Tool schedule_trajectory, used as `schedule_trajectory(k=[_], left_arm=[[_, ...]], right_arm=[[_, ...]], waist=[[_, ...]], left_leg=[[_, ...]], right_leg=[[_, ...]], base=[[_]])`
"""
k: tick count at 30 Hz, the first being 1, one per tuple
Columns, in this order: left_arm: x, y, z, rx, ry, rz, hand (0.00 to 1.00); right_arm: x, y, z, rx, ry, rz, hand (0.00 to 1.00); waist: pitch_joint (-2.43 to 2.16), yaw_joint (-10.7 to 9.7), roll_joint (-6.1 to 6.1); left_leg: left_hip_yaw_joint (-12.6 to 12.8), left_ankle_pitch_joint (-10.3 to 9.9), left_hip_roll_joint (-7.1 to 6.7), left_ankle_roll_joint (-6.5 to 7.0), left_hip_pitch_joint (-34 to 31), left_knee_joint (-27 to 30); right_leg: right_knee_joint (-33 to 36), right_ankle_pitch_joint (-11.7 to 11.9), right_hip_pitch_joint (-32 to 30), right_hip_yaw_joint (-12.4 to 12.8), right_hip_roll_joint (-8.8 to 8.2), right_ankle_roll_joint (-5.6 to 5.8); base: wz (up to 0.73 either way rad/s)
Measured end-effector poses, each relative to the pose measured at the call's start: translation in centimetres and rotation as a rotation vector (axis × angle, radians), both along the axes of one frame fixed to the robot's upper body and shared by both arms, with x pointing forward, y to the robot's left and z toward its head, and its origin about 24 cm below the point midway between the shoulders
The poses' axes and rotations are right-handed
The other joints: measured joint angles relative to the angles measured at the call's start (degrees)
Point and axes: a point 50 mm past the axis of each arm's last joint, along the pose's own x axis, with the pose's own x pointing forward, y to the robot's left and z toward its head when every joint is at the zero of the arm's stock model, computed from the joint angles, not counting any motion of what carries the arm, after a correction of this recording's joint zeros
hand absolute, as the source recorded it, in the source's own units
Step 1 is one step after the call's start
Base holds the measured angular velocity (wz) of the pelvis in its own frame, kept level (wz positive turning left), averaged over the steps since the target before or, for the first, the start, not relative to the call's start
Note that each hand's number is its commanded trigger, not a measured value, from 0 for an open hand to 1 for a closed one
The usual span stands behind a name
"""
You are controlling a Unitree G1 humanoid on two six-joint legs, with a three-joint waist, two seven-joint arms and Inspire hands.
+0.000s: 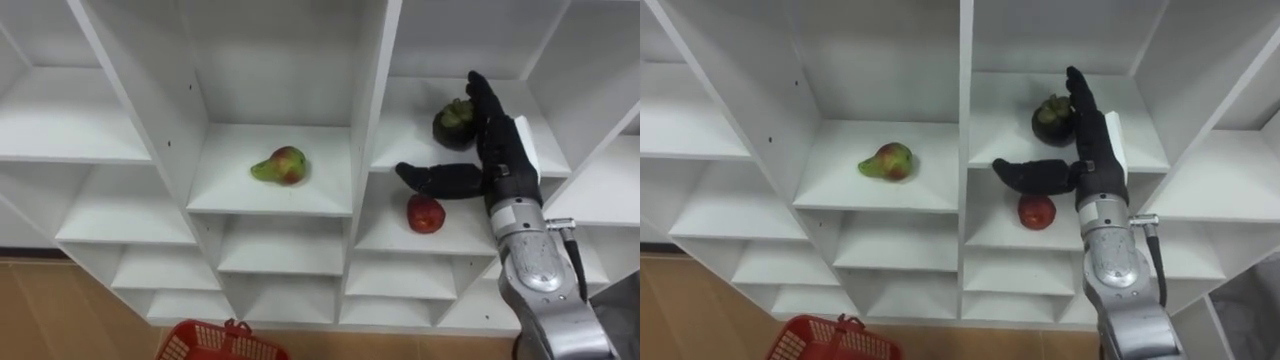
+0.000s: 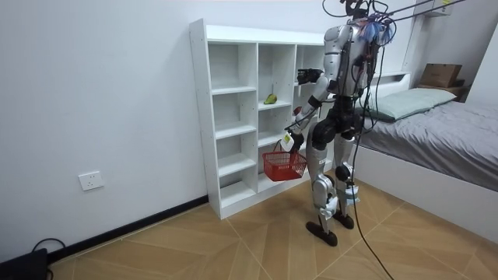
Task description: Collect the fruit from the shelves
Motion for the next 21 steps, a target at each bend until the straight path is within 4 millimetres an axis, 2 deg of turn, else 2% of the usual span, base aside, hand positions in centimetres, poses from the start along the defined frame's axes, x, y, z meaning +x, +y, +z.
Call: schedule_trajectory(k=[7,18,20,21], left_arm=[[1.0,-0.1,0.1,-0.021,-0.004,-0.003,1.0],[0.3,-0.3,-0.3,-0.055,0.053,-0.007,1.0],[0.3,-0.3,-0.3,-0.055,0.052,-0.007,1.0],[0.3,-0.3,-0.3,-0.055,0.052,-0.007,1.0]], right_arm=[[0.6,-0.5,-0.6,0.003,0.036,0.011,0.0],[0.8,-0.6,-1.2,0.005,0.063,0.032,0.0],[0.8,-0.6,-1.3,0.004,0.064,0.032,0.19],[0.8,-0.6,-1.3,0.002,0.064,0.032,0.64]], waist=[[-0.18,-0.2,-0.16],[-0.46,-1.4,0.26],[-0.48,-1.4,0.3],[-0.47,-1.4,0.32]], left_leg=[[-0.2,0.0,0.0,0.01,0.1,0.6],[-1.0,0.0,-0.02,0.0,0.2,0.7],[-1.0,0.0,-0.02,0.0,0.2,0.7],[-1.0,0.0,-0.02,0.0,0.2,0.7]], right_leg=[[0.0,0.1,0.7,-0.1,-0.04,-0.14],[0.0,0.1,1.3,-0.9,-0.04,-0.17],[0.0,0.1,1.3,-0.9,-0.04,-0.17],[0.0,0.1,1.3,-0.9,-0.04,-0.17]], base=[[0.01],[0.04],[0.0],[0.0]])
